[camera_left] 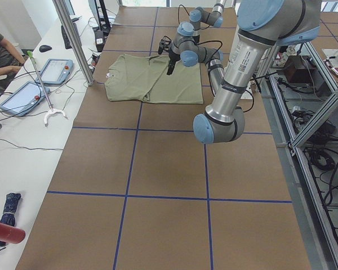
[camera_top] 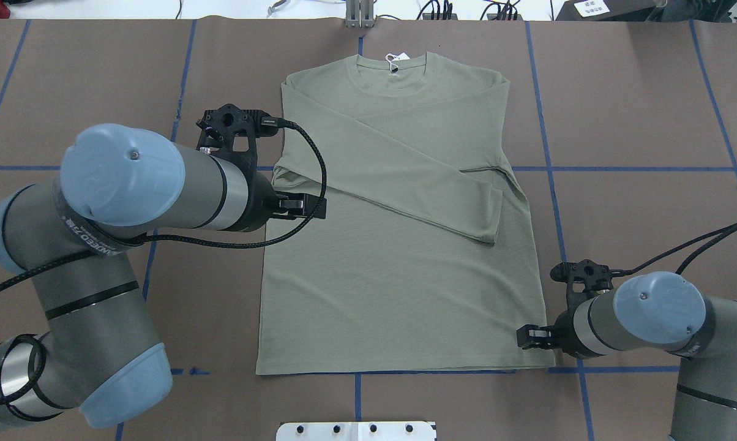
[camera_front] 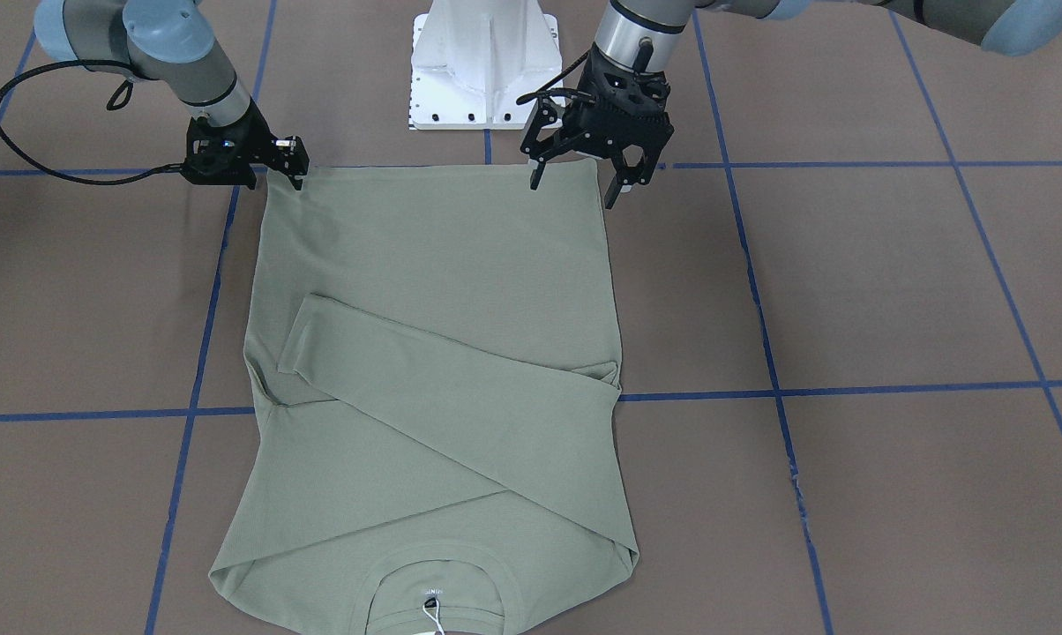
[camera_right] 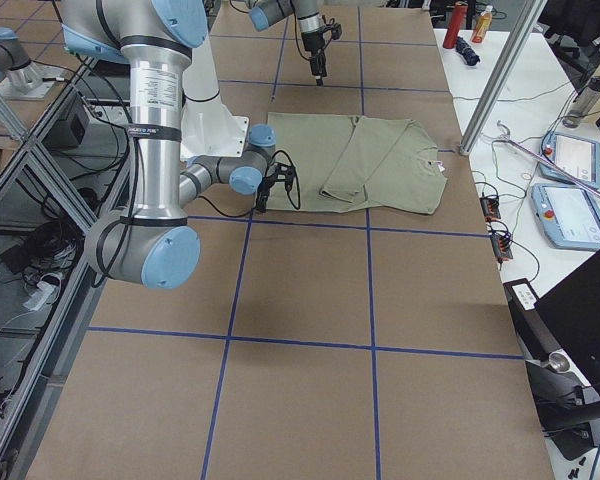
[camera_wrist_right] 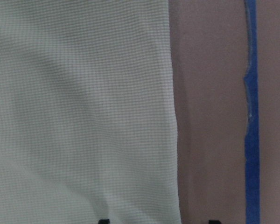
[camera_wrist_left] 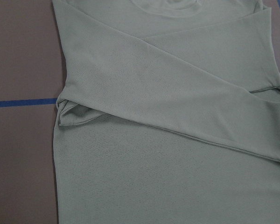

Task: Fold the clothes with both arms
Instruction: 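Slide the left gripper down to the hem corner while the right gripper holds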

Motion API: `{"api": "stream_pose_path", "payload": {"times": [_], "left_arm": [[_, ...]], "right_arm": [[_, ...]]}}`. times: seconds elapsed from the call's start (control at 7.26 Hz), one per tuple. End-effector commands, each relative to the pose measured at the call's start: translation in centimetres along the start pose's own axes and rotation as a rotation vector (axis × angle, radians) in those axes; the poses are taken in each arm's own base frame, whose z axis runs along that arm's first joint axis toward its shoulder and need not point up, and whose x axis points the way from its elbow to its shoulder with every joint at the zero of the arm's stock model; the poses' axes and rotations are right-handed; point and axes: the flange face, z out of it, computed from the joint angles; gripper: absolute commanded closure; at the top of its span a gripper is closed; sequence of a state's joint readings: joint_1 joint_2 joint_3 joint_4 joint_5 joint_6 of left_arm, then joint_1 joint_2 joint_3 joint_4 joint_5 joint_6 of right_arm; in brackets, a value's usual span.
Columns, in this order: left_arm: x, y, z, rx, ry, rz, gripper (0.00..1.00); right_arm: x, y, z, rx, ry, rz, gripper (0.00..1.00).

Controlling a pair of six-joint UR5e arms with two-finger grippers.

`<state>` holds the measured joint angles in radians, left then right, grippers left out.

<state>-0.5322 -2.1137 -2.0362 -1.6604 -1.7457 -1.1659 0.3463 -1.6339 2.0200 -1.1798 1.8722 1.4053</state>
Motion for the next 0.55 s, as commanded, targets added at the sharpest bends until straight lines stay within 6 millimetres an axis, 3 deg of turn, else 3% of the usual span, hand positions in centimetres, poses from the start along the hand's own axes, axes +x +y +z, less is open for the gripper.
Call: {"api": "stream_pose_path", "payload": {"times": [0.0,0.28,0.41], "left_arm": [[0.12,0.04,-0.05,0.000,0.002,0.001,0.01],[0.12,0.04,-0.05,0.000,0.002,0.001,0.01],[0.16,0.12,-0.02,-0.002,0.003,0.002,0.01]], "right_arm": [[0.20,-0.03,0.21,-0.003,0.006,0.002,0.54],[0.18,0.25,0.19,-0.037,0.002,0.004,0.86],[0.44,0.27,0.27,-0.038,0.007,0.006,0.94]]}}
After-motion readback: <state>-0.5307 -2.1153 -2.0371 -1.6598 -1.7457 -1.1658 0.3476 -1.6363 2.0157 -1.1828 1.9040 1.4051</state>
